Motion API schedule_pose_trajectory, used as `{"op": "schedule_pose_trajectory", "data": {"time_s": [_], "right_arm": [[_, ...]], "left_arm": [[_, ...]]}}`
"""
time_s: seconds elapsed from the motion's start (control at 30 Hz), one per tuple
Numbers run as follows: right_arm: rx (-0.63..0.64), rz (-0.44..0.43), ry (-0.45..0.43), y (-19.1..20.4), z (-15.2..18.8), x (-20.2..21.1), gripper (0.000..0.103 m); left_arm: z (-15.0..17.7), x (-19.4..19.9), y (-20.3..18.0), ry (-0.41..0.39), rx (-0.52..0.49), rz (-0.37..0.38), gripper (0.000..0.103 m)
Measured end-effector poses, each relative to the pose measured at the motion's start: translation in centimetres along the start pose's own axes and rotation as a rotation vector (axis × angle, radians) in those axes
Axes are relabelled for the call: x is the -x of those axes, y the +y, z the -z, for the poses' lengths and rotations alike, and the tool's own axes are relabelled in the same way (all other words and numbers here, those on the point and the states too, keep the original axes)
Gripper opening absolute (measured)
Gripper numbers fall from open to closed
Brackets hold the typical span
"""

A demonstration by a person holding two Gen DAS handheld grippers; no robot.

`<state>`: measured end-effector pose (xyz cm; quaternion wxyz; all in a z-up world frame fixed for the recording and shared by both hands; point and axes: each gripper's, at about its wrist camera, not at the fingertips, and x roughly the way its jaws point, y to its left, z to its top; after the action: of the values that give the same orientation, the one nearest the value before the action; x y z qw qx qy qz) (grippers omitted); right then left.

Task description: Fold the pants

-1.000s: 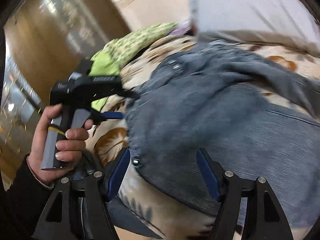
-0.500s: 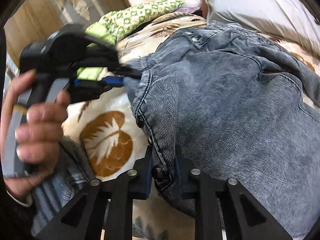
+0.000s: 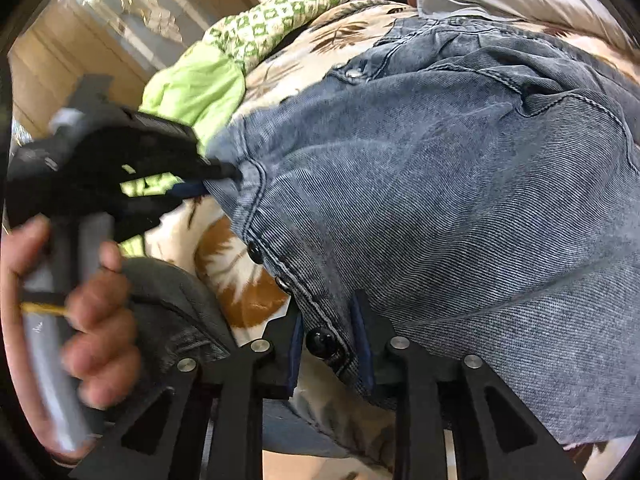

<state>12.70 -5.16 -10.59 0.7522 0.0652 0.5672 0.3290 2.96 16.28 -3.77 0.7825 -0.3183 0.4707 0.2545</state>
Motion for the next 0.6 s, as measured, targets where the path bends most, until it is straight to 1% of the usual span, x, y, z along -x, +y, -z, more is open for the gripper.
{"op": "schedule_pose_trajectory", "data": {"time_s": [0.03, 0.07, 0.1, 0.13, 0.17, 0.2, 0.23, 0.27, 0.33, 0.43, 0.53, 0.6], "right_arm": [[-0.011, -0.008, 0.000, -0.2, 0.0, 0.5, 0.033], [-0.021, -0.030, -0.007, -0.4, 0.0, 1.1, 0.044], [-0.031, -0.052, -0.024, -0.6, 0.1, 2.0, 0.057], [-0.044, -0.064, -0.052, -1.0, 0.0, 3.1, 0.062], [-0.059, -0.067, -0.085, -1.6, 0.1, 4.5, 0.065], [-0.072, -0.070, -0.105, -2.0, 0.0, 5.4, 0.065], [-0.091, -0.081, -0.125, -2.7, 0.1, 6.5, 0.065], [-0.112, -0.094, -0.146, -3.5, 0.1, 7.6, 0.065], [-0.150, -0.101, -0.181, -5.1, -0.3, 9.2, 0.067], [-0.193, -0.102, -0.235, -7.7, -0.8, 11.7, 0.067], [-0.254, -0.095, -0.282, -10.6, -0.9, 14.0, 0.067], [-0.321, -0.080, -0.327, -13.2, -1.0, 15.6, 0.067]], "left_arm": [[0.0, 0.1, -0.4, -0.002, -0.006, 0.009, 0.020], [0.2, 0.7, -0.5, -0.008, -0.015, 0.036, 0.021], [0.0, 1.0, -0.7, -0.020, -0.013, 0.049, 0.027], [0.3, 1.7, -0.4, -0.046, -0.006, 0.067, 0.031], [0.6, 2.5, 0.1, -0.076, 0.005, 0.095, 0.040], [1.1, 3.0, 0.5, -0.095, 0.014, 0.117, 0.052], [1.6, 3.5, 0.8, -0.112, 0.021, 0.136, 0.056], [2.3, 4.2, 0.8, -0.137, 0.017, 0.163, 0.057], [3.2, 4.9, 0.3, -0.177, -0.020, 0.180, 0.059], [4.4, 6.1, -1.8, -0.224, -0.111, 0.249, 0.061], [5.3, 6.3, -3.9, -0.226, -0.208, 0.301, 0.061], [5.7, 6.6, -5.5, -0.216, -0.263, 0.336, 0.061]]}}
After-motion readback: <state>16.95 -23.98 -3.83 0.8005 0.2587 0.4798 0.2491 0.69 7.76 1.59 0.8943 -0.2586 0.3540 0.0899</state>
